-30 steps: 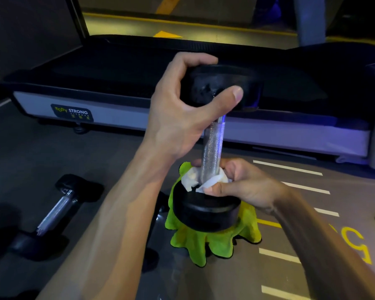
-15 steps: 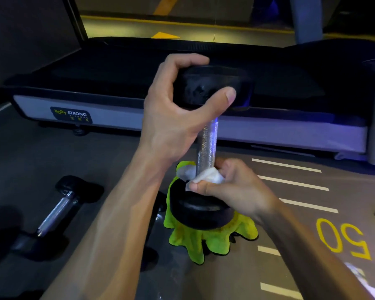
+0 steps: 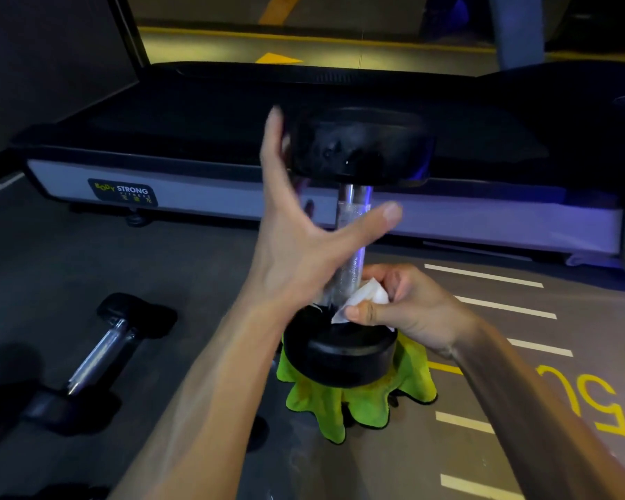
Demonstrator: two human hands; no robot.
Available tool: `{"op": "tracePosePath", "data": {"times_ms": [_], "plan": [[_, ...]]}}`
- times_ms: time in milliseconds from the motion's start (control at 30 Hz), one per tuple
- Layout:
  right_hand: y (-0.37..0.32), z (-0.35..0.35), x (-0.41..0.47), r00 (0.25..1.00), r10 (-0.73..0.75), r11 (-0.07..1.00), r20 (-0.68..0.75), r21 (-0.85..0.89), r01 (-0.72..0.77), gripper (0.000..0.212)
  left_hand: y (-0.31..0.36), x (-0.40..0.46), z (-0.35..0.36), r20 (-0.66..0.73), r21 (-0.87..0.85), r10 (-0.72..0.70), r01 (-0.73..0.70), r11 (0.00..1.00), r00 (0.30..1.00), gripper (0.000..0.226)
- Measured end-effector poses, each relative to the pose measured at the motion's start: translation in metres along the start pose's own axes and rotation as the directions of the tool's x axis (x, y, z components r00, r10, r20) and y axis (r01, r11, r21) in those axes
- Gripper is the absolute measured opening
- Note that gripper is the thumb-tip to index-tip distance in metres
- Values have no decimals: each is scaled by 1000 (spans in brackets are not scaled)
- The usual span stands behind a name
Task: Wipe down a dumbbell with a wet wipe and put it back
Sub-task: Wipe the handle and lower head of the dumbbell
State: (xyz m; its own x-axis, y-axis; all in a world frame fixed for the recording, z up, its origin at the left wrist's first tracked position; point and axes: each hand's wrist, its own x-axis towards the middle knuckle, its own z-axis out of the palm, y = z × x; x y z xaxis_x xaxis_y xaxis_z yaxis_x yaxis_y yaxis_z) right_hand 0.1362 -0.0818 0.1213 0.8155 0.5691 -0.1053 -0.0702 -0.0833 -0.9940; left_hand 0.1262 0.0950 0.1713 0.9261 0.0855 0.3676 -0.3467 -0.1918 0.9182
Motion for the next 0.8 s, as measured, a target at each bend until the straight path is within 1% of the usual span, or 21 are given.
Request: {"op": "tracePosePath", "data": {"times_ms": [33,67,100,133,167,233,267,333,367,433,533,567,633,700,800], "plan": [[0,2,-1,1000,0,1000,-19,8,0,19,-7,-7,3,22,-33,-122,122,992,992,114],[0,6,-1,1000,0,1000,-30,23,1,24,-14,-13,5,66,-52,-211,214,975,975,94],[0,10,-3,999,11,999,-48,45,-8,27,-20,-18,5,111,-21,-252,256,967,961,63],[0,13,-4,997,7,998,-76,56,-3,30,-21,-21,4,133,37,-264,262,964,955,39],[1,16,-5,993,10,998,-117,69,-2,30,-22,-23,3,141,99,-250,237,966,958,35],[5,18,-8,978,16,993,-206,114,7,27,-20,-26,0,127,147,-228,209,967,965,43],[8,17,-8,969,8,988,-246,150,30,32,-19,-27,0,102,130,-221,207,970,970,44],[13,17,-10,950,10,974,-311,218,61,53,-19,-30,0,55,70,-233,230,971,971,44],[12,20,-10,944,7,969,-330,236,75,57,-18,-31,-1,24,29,-243,242,970,970,44],[10,28,-10,934,-24,967,-358,228,112,50,-20,-37,-6,-35,-76,-264,261,962,964,39],[7,44,-8,900,-56,965,-431,208,159,29,-22,-50,-24,-103,-229,-306,276,933,947,33],[6,53,-8,890,-82,970,-448,171,175,22,-24,-55,-32,-122,-261,-328,289,921,937,35],[8,70,-4,887,-141,983,-440,42,176,10,-32,-65,-53,-172,-304,-376,314,899,911,44],[14,85,1,887,-144,985,-438,18,169,11,-38,-75,-81,-204,-271,-396,337,901,895,45],[24,103,10,892,-88,992,-444,42,118,10,-62,-89,-126,-232,-72,-413,408,910,881,44]]}}
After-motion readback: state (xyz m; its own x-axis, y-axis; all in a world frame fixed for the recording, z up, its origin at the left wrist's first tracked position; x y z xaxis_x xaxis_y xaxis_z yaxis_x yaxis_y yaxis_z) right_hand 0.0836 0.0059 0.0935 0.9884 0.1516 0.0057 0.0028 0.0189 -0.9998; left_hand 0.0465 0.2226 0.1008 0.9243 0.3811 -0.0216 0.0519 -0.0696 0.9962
